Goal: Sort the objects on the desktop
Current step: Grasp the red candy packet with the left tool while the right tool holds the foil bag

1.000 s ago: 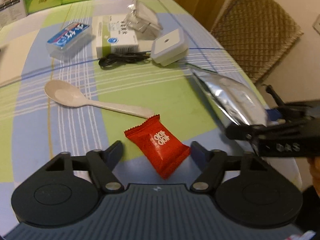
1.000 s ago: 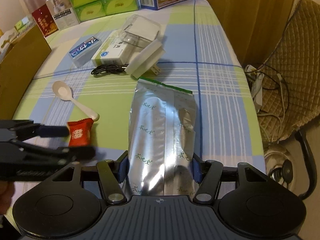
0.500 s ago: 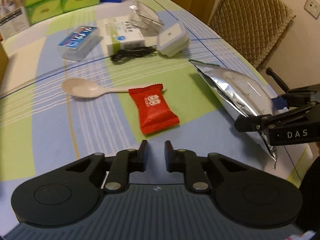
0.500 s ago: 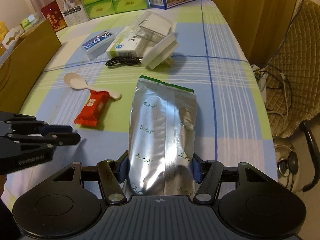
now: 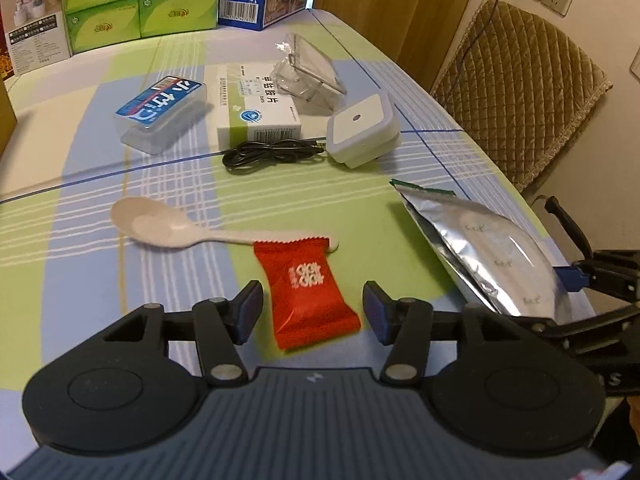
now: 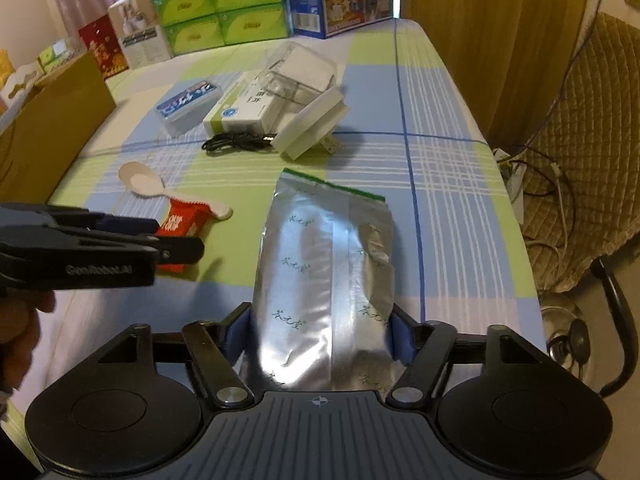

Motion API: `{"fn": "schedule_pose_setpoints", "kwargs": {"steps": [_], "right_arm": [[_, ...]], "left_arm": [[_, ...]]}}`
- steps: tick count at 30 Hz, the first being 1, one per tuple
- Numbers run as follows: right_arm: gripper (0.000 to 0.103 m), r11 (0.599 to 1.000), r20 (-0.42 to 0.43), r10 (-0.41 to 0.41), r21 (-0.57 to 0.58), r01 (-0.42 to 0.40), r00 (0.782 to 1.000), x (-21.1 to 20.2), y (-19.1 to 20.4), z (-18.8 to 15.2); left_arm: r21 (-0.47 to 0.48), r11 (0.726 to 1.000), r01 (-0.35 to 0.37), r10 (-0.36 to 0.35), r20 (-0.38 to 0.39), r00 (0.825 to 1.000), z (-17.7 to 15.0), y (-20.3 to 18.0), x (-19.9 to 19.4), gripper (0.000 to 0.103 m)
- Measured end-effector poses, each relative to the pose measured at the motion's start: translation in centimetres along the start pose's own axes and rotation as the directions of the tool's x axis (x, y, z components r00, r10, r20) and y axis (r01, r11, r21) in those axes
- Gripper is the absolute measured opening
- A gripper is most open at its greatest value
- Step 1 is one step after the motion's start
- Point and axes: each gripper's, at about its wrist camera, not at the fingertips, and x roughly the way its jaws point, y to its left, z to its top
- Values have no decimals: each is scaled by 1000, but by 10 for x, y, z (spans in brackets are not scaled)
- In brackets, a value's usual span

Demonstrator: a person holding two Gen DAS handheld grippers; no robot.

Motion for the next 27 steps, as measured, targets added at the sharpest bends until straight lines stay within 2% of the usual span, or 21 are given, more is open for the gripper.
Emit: {"fn": "schedule_pose_setpoints", "kwargs": {"steps": [2,3,4,9,16,24,27], "right_arm": [[75,1000,6,-1,15,1,1000,1,-3,1],[76,1000,9,-4,17,4,1000,1,-3,2],[77,1000,10,-9,14,9,1000,2,-3,2],[77,1000,7,-16,26,16,1000,7,-2,6],[77,998,-22,12,68,-11,1000,10,-5,12],[77,994,-79,16,109,-8,997,19,-7,14],[65,994,-74,16,105,-8,997,18,-5,13]], "left_arm": [[8,1000,-9,9,-11,1000,0,0,5,48],[13,1000,-12,13,-10,1000,-1,0,5,45],[19,1000,-21,21,-9,1000,-2,0,5,37],[44,999,-14,15,-31,999,-11,7,-7,28],[80,996,-33,35,-26,999,-30,17,-25,28],[115,992,-45,49,-28,998,-30,16,-23,28],[134,990,-47,52,-32,998,-28,15,-20,28]]}}
